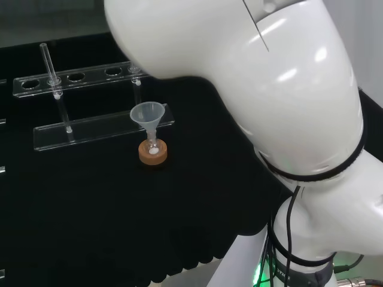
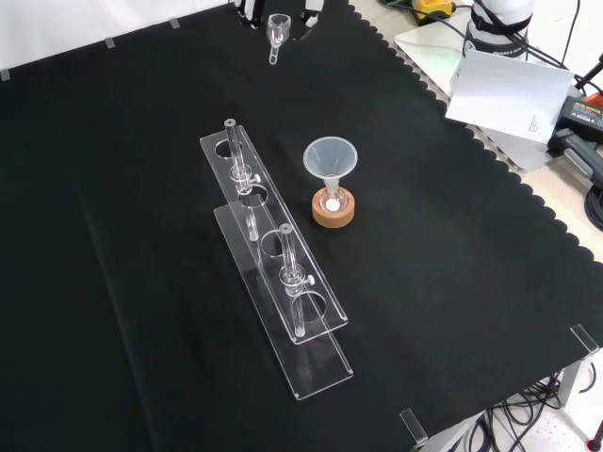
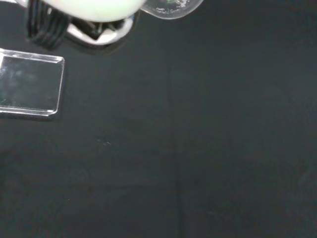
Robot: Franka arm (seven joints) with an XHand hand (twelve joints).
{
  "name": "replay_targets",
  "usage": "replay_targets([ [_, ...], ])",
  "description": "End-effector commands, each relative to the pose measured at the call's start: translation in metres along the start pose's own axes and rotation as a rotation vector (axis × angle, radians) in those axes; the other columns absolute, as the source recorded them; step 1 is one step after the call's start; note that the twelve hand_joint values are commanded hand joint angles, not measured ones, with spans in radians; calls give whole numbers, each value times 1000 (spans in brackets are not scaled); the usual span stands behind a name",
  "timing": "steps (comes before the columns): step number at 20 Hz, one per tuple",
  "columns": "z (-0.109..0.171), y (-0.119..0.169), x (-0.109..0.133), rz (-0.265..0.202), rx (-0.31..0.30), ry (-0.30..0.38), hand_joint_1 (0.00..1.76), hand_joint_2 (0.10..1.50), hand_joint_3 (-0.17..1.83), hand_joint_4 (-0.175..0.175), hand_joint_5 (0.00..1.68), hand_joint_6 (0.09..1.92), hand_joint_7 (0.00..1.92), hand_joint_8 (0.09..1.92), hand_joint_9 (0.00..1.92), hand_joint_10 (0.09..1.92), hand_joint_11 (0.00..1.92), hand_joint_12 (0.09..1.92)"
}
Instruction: Put the weighing funnel back on the table.
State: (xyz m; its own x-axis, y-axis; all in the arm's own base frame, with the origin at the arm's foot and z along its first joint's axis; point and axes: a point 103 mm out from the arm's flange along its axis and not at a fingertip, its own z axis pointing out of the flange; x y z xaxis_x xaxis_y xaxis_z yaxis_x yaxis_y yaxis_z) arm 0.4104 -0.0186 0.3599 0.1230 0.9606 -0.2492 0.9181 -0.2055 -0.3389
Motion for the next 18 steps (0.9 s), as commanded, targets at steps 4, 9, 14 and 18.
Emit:
replay_targets([
  [4,9,26,-24,11,25,45,1132,636,644,175,1347,533,783,602,1177,152,973,948],
  [9,15,41,-34,19,28,56,1132,637,644,175,1347,535,783,602,1178,151,974,947],
  [14,30,60,-44,30,43,51,1132,637,644,175,1346,536,783,602,1178,150,974,947],
  [18,49,79,-45,32,64,7,1132,637,644,175,1345,537,783,602,1178,149,974,946],
])
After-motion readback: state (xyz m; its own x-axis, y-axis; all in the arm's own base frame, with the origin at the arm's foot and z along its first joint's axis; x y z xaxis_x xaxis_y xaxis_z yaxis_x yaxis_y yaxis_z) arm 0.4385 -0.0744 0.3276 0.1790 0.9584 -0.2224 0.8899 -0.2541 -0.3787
